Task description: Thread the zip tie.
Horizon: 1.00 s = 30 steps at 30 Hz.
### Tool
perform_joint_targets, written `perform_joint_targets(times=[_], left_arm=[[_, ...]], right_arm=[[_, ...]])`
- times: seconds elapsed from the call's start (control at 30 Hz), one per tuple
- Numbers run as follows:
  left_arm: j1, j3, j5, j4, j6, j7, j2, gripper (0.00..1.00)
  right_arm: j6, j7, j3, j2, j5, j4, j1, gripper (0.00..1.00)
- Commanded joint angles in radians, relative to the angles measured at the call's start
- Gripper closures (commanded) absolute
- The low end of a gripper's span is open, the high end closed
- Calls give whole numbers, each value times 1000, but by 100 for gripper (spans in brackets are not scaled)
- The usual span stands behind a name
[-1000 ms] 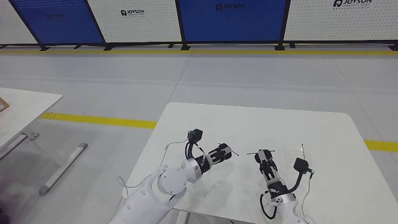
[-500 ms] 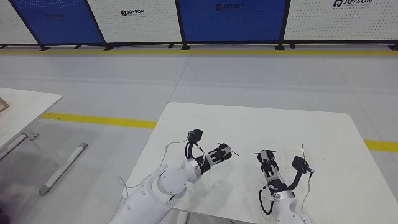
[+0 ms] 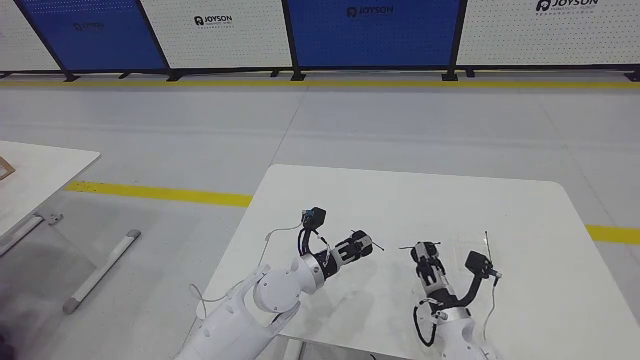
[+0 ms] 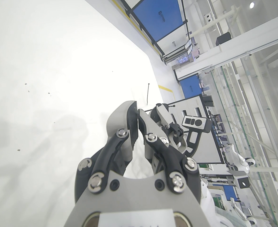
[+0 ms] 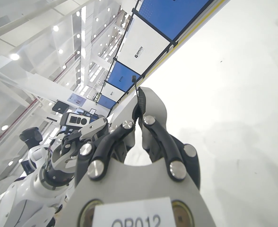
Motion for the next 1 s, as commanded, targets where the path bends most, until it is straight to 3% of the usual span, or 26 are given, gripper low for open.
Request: perform_joint_targets(times=[0.0, 0.43, 0.57, 0.73, 0.97], left_arm=[[0, 0, 0, 0, 0, 0, 0, 100], [0, 0, 0, 0, 0, 0, 0, 100], [0, 0, 0, 0, 0, 0, 0, 100], [0, 0, 0, 0, 0, 0, 0, 100], [0, 0, 0, 0, 0, 0, 0, 100]], right_arm=[[-14, -6, -3, -2, 1, 2, 2, 100], [-32, 33, -12, -7, 18, 26, 22, 100], [-77, 92, -2, -6, 66, 27, 23, 100], [-104, 89, -1, -10, 81, 37, 27, 100], [-68, 88, -13, -17, 58, 63, 45, 100]])
